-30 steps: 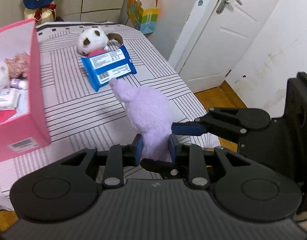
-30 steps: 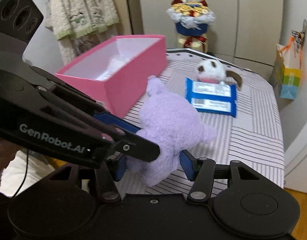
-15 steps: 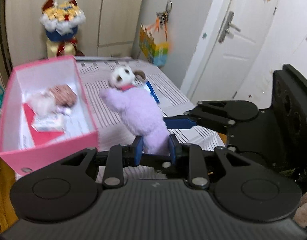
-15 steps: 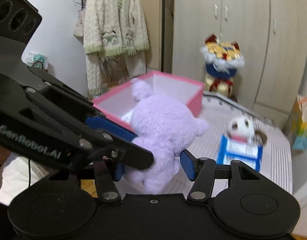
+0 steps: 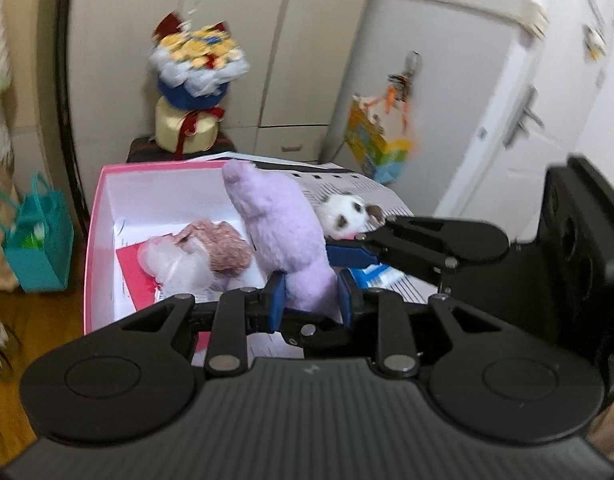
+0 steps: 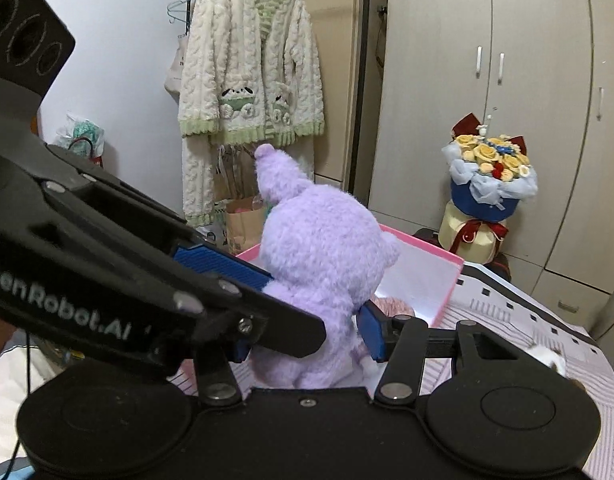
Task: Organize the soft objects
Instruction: 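Carry the purple plush with the left gripper into the pink box and open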
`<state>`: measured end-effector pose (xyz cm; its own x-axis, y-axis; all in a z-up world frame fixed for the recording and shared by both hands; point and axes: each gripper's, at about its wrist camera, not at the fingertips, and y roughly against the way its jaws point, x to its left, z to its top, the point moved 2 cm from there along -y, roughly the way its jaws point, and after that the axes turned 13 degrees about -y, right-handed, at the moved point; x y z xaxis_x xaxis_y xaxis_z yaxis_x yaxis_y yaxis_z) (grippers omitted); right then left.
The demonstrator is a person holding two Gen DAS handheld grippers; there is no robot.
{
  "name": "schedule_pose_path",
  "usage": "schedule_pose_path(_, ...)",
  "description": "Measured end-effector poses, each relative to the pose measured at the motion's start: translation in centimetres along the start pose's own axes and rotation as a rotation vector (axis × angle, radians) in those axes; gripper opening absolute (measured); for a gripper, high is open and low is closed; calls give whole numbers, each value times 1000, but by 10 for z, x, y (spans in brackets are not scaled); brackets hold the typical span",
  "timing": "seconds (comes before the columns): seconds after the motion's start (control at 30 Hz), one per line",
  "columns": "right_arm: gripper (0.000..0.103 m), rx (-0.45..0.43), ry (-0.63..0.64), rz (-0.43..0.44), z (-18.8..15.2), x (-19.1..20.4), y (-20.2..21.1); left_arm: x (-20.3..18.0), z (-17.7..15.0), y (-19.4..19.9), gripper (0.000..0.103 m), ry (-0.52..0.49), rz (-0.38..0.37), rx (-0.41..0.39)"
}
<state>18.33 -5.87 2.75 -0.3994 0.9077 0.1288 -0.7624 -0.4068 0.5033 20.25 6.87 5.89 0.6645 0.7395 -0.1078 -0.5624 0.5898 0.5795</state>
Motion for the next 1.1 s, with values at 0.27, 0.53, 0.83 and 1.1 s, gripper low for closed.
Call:
schedule_pose_path(0.27, 56, 113, -63, 38, 3, -21, -67, 47, -8, -45, 25, 113, 8, 34)
schedule_pose_path(0.53, 55, 219, 13, -8, 8, -21, -114, 81, -17, -80, 25, 194, 13, 51)
schedule_pose_path(0.83, 57, 286, 37, -12, 4, -22, -132, 102, -33, -95, 26, 273, 112, 125)
schedule_pose_path(1.1, 64, 213, -8, 30, -2, -17, -82, 76, -33, -53, 41, 156, 202, 121)
